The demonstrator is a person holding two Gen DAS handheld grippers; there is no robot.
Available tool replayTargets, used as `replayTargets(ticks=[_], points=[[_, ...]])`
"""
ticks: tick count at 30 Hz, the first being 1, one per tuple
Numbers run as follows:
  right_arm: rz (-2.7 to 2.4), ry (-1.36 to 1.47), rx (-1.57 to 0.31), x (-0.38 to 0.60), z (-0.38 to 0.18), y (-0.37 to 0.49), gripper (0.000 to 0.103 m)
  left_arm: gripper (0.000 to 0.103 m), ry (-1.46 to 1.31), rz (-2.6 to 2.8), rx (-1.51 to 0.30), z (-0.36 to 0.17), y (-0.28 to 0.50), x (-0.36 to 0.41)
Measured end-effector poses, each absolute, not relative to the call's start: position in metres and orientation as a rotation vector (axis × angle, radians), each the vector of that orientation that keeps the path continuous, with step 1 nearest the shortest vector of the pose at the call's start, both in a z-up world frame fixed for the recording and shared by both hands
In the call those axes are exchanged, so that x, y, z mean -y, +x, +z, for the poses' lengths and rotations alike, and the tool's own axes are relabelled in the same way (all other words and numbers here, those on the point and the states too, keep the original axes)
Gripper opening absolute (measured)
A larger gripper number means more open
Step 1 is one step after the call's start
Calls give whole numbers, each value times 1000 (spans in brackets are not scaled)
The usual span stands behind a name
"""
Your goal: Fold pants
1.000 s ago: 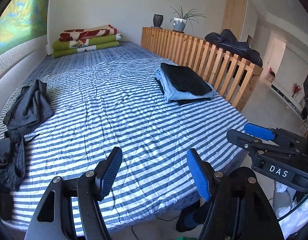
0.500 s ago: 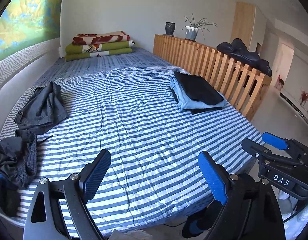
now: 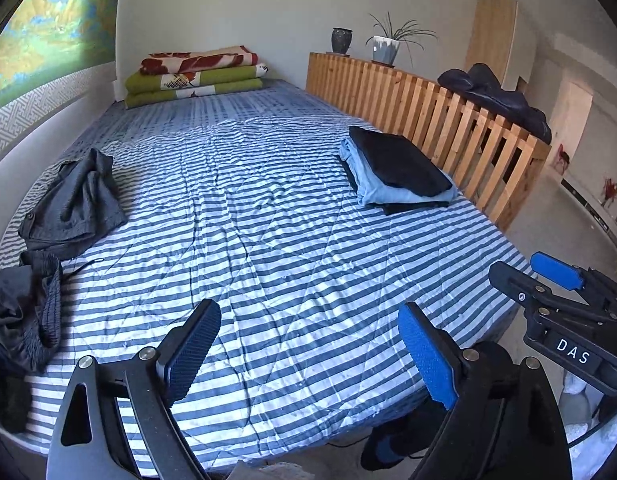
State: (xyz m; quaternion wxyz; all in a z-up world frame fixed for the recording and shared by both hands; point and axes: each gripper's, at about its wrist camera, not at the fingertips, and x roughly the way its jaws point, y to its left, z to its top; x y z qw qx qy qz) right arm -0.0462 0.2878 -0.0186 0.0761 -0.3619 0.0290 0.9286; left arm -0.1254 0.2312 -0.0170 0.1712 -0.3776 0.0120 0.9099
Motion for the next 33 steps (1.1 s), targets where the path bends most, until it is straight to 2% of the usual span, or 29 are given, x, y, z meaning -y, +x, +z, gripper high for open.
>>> replayTargets(ticks=[33], points=[[2764,-1139,-135,-299,-32,-52,65,93,-1096,2574,-33,-30,-135,-245]])
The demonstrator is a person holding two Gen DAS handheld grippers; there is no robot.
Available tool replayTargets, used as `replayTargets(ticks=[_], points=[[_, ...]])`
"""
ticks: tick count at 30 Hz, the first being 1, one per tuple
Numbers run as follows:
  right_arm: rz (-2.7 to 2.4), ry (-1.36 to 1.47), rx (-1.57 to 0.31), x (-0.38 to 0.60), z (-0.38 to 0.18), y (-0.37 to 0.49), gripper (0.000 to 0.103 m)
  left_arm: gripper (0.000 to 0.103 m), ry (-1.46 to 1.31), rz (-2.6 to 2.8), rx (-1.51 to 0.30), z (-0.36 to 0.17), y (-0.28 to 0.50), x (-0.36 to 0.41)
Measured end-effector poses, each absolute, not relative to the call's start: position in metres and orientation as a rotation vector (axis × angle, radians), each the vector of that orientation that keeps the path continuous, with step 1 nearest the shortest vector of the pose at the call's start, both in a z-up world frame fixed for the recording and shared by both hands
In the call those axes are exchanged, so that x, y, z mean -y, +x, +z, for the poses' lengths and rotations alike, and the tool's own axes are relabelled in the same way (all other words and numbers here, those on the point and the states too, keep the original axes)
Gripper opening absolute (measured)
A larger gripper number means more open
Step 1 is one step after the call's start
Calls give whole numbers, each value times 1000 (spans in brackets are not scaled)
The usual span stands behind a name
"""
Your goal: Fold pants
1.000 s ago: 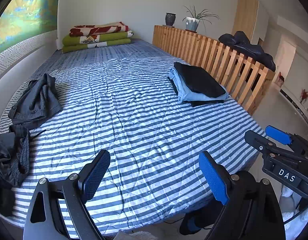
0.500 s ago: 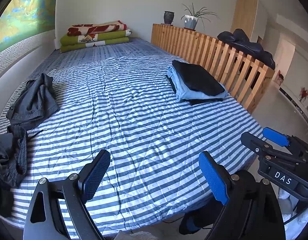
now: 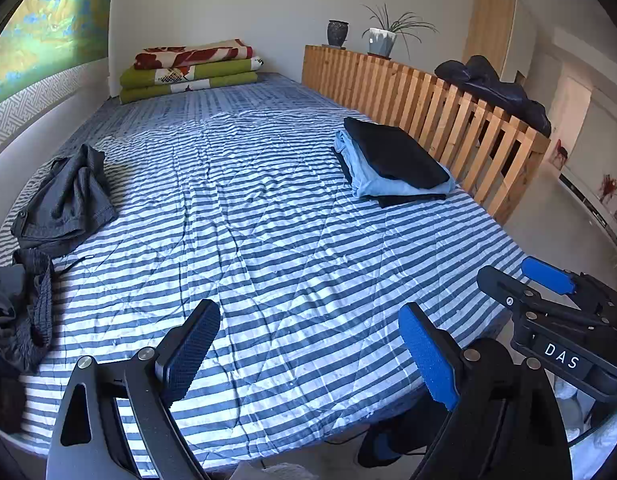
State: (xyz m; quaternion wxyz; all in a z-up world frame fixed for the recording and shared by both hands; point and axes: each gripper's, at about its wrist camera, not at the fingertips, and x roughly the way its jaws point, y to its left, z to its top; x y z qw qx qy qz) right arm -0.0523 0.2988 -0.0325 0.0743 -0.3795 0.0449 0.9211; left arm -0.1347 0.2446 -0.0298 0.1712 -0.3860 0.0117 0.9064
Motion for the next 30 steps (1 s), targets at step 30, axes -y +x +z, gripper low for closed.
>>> replayTargets(ticks=[30], points=[[2751,-1168,-147,-296,-41,-52,66,93,-1116,2560,-32,-38,-134,-245]])
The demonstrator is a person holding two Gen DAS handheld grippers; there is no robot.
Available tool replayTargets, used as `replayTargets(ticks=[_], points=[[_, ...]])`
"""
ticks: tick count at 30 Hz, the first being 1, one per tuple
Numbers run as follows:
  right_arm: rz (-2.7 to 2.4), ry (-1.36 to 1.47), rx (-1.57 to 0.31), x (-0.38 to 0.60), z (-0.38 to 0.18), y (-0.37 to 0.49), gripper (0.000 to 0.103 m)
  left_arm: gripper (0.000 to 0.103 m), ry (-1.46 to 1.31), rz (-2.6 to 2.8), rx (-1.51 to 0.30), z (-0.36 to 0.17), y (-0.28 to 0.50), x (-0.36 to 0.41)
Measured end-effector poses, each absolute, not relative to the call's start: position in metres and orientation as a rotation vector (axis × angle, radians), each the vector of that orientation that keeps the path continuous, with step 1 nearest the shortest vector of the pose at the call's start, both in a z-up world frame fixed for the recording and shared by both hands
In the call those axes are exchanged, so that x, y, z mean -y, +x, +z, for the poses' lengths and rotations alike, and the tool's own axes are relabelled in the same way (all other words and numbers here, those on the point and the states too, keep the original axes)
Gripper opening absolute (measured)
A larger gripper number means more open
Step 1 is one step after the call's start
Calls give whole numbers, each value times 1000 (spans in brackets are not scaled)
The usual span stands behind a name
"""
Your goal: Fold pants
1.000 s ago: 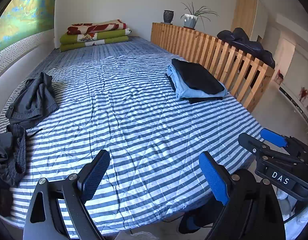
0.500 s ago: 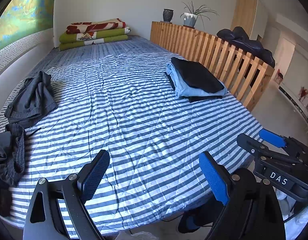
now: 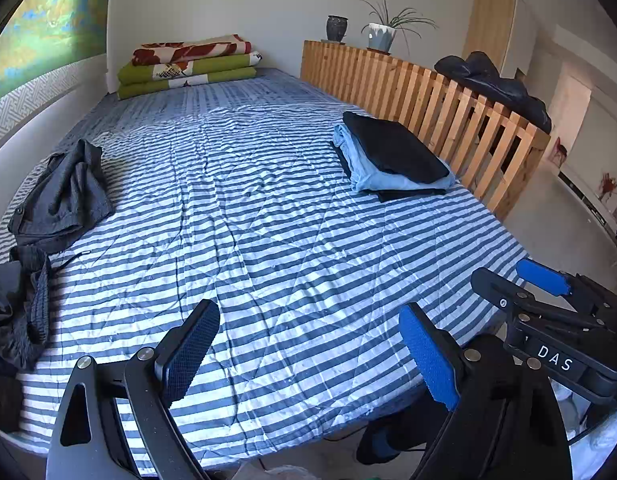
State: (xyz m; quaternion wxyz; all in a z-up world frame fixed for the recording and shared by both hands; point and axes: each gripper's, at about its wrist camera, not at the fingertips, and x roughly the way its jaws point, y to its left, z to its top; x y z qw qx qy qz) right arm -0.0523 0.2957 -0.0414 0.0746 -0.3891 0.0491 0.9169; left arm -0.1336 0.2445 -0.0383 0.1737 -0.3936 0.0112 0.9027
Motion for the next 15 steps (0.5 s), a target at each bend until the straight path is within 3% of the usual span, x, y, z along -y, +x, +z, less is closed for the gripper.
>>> replayTargets(ticks=[15], points=[[2745,-1174,-153,-293,-43,-51,66,93,-1127,2559,-28,-39,-136,-243]])
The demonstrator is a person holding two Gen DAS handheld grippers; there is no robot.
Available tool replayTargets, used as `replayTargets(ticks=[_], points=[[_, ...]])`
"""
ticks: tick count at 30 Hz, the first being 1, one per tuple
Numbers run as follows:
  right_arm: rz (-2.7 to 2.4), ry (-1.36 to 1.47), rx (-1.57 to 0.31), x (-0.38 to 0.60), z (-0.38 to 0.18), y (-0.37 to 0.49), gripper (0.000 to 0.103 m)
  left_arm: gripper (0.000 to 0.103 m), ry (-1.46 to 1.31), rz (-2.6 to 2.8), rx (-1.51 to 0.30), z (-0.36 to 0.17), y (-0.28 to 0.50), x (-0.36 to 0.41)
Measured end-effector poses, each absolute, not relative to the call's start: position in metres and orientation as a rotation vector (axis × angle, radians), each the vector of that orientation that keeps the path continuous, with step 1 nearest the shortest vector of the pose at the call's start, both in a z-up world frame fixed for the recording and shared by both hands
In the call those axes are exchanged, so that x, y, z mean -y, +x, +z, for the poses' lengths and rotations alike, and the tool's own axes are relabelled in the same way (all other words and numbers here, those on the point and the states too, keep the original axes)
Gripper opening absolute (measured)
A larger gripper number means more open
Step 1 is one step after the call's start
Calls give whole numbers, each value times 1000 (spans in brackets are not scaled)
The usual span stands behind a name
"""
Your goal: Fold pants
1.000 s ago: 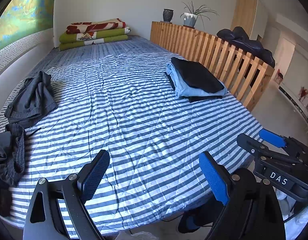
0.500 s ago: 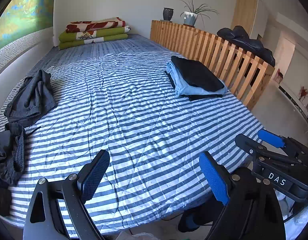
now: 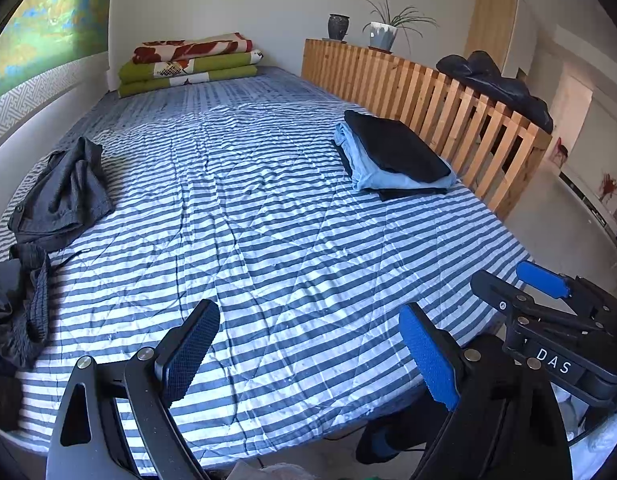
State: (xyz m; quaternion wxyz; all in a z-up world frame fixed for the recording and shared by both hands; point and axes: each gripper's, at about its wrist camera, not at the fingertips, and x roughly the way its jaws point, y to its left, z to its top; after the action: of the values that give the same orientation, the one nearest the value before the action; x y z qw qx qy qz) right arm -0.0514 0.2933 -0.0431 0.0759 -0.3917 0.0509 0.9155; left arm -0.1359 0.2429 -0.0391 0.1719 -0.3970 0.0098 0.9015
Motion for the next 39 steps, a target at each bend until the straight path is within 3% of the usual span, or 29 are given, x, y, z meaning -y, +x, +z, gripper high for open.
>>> replayTargets(ticks=[39], points=[[2739,-1212,-138,-287,-50,-60,66,96,-1135,2589,-33,-40,-141,-237]])
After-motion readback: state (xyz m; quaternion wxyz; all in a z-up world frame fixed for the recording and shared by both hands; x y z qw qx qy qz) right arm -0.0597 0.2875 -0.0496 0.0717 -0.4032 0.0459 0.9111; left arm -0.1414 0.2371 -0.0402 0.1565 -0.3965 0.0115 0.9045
